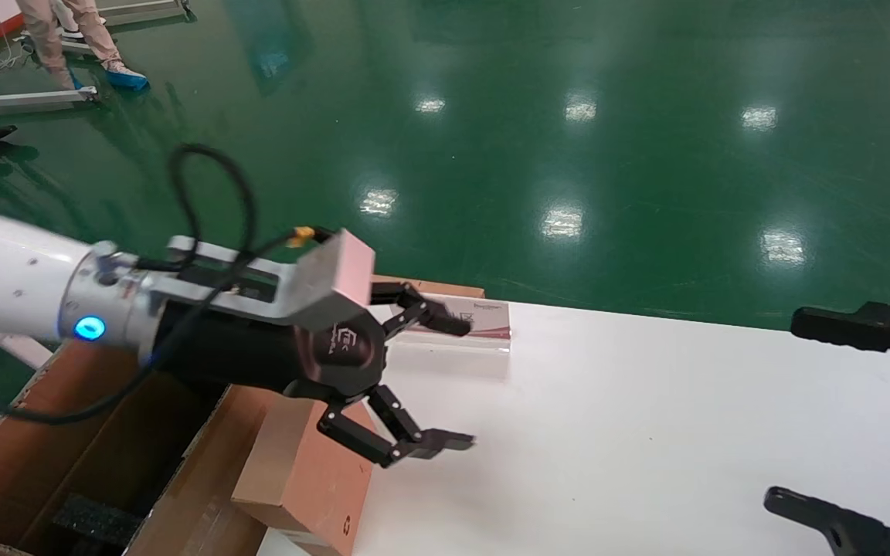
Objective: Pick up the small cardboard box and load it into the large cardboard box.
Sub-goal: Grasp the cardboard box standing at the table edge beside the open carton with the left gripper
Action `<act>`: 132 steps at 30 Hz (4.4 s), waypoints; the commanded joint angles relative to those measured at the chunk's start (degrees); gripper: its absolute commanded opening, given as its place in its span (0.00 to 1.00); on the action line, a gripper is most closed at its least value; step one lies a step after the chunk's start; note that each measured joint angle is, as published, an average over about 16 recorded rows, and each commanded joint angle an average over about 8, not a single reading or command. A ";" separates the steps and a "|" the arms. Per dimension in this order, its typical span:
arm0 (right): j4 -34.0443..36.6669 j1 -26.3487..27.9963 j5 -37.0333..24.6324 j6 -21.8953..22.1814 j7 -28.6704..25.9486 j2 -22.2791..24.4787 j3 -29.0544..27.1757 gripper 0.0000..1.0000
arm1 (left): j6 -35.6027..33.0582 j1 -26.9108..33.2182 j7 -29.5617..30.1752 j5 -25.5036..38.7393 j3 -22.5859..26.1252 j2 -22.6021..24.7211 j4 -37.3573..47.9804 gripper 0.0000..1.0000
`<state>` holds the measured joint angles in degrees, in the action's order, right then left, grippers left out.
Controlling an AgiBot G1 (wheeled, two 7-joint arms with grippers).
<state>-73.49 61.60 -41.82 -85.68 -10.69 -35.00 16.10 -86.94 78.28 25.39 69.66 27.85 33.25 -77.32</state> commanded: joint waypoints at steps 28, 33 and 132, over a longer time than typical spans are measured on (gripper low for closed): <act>0.00 0.03 0.08 0.05 0.06 0.05 0.12 1.00 | -4.02 38.49 36.48 15.28 46.50 5.74 -0.49 1.00; 0.00 0.03 0.10 0.06 0.07 0.06 0.15 1.00 | -3.97 43.48 42.16 15.22 55.51 7.02 -0.47 1.00; 0.02 0.06 0.24 0.15 0.17 0.15 0.33 0.00 | 6.20 51.26 62.14 10.43 85.61 14.88 -0.11 0.00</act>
<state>-73.46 61.66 -41.58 -85.53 -10.51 -34.86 16.43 -80.88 129.94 87.35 79.82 113.23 47.97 -77.23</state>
